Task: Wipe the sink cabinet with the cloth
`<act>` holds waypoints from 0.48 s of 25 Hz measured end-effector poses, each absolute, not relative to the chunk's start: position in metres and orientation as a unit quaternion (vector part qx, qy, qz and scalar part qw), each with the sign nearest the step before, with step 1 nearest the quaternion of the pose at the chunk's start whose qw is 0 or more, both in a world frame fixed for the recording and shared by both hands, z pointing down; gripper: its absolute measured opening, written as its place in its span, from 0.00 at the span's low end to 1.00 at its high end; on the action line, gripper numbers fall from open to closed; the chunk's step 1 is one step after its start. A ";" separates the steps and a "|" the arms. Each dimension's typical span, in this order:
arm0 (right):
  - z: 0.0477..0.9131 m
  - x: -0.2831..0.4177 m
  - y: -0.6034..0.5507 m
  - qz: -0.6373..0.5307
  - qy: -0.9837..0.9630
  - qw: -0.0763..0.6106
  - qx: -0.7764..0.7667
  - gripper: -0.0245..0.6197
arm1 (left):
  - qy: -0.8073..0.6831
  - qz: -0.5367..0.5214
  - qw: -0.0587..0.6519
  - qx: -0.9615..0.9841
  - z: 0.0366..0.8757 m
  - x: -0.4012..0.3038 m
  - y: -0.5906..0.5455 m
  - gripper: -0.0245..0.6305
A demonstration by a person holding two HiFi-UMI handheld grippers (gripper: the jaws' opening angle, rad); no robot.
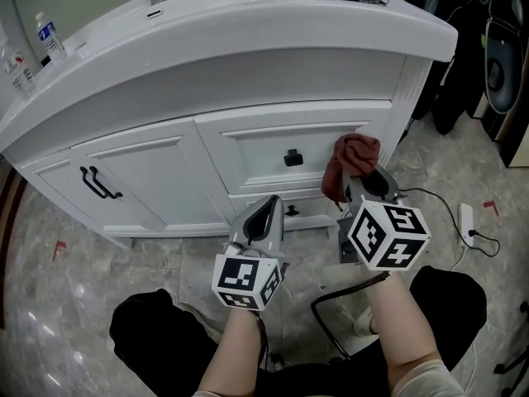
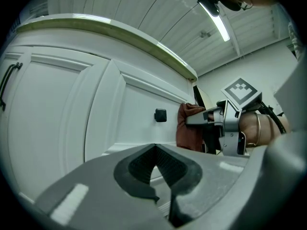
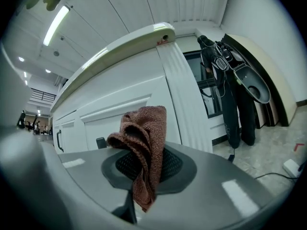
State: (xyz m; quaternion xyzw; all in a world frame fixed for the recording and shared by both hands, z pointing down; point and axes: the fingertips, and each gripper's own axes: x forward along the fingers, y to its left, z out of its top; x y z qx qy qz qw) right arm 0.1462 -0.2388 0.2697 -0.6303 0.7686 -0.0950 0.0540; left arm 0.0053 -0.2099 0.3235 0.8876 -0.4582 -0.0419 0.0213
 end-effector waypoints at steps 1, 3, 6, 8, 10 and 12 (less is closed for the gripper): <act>0.270 0.149 -0.238 -0.094 0.767 0.053 -0.632 0.16 | -0.457 -0.042 0.022 0.888 0.324 0.007 -0.210 0.04; 0.271 0.156 -0.235 -0.093 0.763 0.051 -0.638 0.16 | -0.454 -0.042 0.023 0.890 0.323 0.012 -0.209 0.04; 0.273 0.173 -0.232 -0.097 0.750 0.052 -0.652 0.16 | -0.450 -0.042 0.021 0.892 0.322 0.017 -0.208 0.04; 0.275 0.186 -0.231 -0.103 0.743 0.054 -0.659 0.16 | -0.447 -0.041 0.021 0.893 0.323 0.020 -0.208 0.04; 0.277 0.192 -0.228 -0.104 0.741 0.054 -0.661 0.16 | -0.447 -0.039 0.022 0.893 0.325 0.022 -0.208 0.04; 0.282 0.189 -0.224 -0.101 0.744 0.051 -0.658 0.16 | -0.448 -0.039 0.023 0.893 0.327 0.021 -0.207 0.04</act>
